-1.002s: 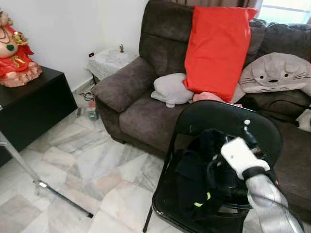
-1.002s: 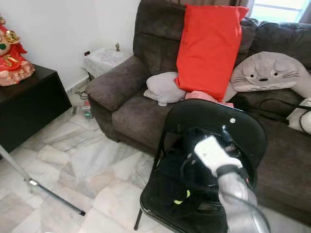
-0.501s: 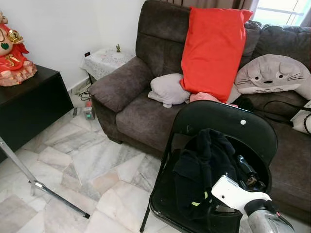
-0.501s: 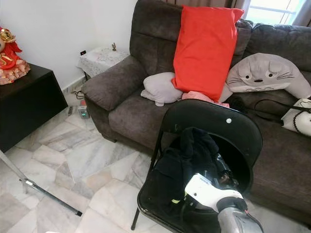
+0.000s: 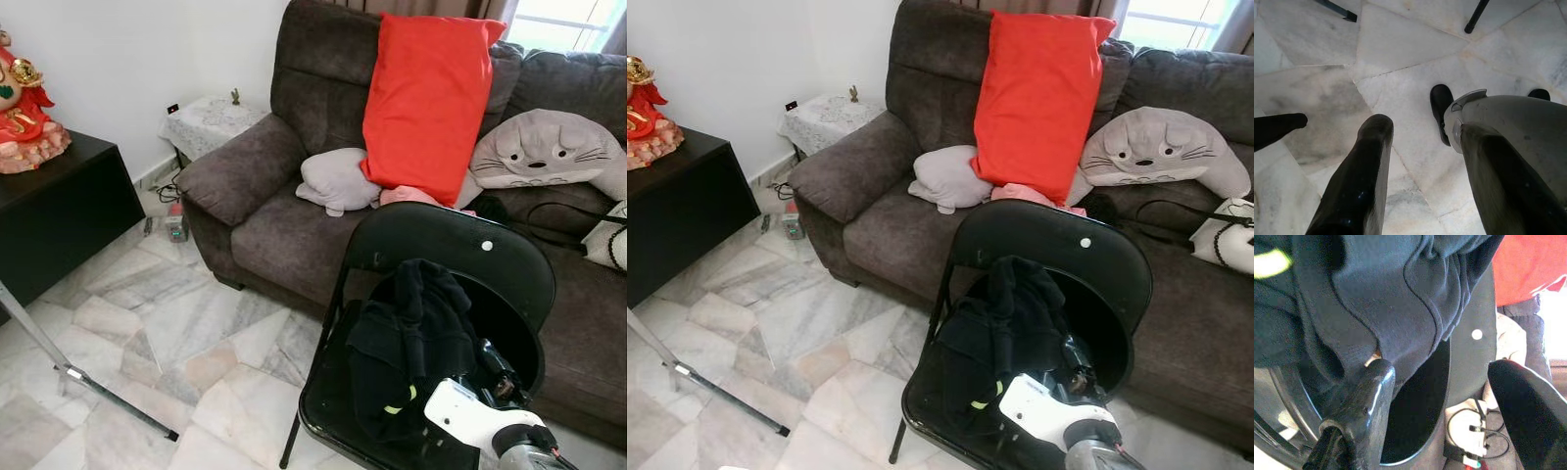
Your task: Hang hanger
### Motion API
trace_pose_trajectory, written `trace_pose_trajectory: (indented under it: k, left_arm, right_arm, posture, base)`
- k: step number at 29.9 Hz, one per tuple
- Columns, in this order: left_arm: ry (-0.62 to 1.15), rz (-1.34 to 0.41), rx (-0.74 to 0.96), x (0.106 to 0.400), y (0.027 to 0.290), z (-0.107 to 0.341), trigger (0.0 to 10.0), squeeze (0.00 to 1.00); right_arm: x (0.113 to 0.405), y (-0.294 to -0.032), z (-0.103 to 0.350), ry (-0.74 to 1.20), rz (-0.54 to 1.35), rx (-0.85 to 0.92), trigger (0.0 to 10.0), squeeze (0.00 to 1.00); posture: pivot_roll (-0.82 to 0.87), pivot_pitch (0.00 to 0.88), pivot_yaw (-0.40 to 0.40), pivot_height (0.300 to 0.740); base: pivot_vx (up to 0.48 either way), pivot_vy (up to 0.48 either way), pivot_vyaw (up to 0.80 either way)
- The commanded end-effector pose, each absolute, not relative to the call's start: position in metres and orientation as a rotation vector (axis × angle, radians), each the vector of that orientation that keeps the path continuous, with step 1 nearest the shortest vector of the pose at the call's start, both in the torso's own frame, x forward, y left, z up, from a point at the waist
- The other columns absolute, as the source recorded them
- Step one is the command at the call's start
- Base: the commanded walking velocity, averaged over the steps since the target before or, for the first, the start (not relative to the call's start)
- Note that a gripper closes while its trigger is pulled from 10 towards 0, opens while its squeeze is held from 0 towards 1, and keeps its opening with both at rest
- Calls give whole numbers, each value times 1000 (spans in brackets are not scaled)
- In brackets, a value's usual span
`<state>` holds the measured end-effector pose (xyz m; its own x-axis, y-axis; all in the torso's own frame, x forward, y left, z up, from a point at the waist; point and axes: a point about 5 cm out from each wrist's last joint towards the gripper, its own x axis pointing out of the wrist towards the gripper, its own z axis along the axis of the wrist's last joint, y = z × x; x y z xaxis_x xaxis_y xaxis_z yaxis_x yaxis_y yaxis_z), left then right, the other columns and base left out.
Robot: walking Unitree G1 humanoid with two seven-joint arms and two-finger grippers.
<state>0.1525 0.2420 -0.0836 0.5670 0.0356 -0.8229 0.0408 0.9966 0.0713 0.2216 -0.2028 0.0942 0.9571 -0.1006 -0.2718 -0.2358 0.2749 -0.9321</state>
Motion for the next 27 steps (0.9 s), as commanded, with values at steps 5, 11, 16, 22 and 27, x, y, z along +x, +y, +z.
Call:
trace_pose_trajectory:
  k: [5, 11, 16, 22, 27]
  left_arm:
    - [1001, -12, 89, 146, 243, -86, 10000, 0]
    - [1002, -18, 93, 147, 243, -86, 10000, 0]
    - [1001, -19, 95, 147, 243, -86, 10000, 0]
    - [999, -19, 98, 148, 243, -86, 10000, 0]
    - [997, -18, 99, 148, 243, -86, 10000, 0]
  right_arm:
    - [217, -208, 86, 357, 82, -1289, 10000, 0]
    - [217, -210, 79, 374, 75, -1273, 10000, 0]
    - [219, -211, 76, 378, 76, -1280, 10000, 0]
    - [227, -214, 75, 369, 66, -1305, 10000, 0]
    - [235, -216, 77, 344, 55, -1318, 10000, 0]
  posture:
    - [11, 85, -9, 740]
    - [12, 84, -8, 740]
    - [16, 83, -7, 740]
    - [14, 83, -4, 740]
    - [16, 83, -3, 740]
  base:
    - [0, 0, 0]
    - [0, 0, 0]
    - [0, 0, 0]
    - [0, 0, 0]
    - [0, 0, 0]
